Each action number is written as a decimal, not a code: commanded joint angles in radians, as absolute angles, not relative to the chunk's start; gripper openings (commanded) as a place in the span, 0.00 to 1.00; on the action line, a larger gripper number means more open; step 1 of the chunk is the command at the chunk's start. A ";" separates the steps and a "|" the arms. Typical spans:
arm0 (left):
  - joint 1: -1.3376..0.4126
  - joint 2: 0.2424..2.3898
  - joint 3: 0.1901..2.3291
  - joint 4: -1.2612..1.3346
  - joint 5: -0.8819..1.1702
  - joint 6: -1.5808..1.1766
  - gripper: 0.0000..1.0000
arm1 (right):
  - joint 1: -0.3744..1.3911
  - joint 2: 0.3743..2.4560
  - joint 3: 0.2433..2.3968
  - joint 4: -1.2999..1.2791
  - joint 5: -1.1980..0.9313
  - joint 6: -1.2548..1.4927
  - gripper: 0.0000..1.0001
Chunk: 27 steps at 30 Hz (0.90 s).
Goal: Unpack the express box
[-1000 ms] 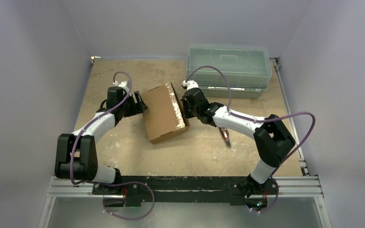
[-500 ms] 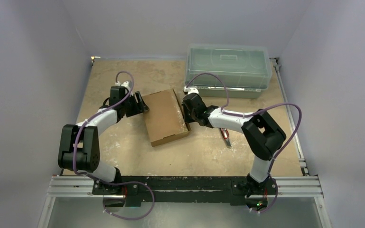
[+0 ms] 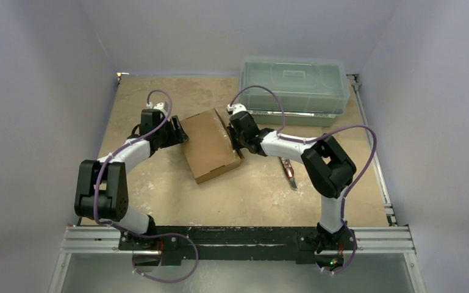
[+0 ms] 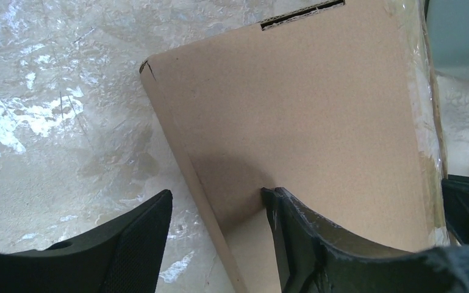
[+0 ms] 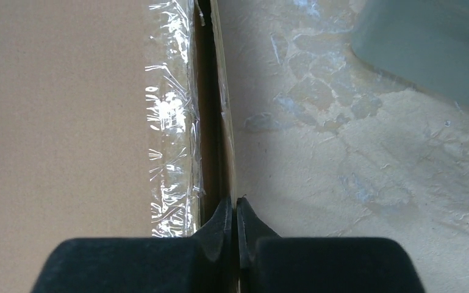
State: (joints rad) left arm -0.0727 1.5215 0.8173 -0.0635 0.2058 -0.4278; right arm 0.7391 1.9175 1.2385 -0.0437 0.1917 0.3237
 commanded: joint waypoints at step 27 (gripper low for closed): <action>-0.236 1.381 0.699 0.245 0.481 -0.876 0.61 | 1.104 1.685 1.624 -0.732 1.162 0.037 0.00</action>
State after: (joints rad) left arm -0.1726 1.3464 0.7219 0.0818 0.4725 -0.7731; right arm 1.0672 1.6726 1.5181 -0.5697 1.0187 -0.0849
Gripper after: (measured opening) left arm 0.616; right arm 0.007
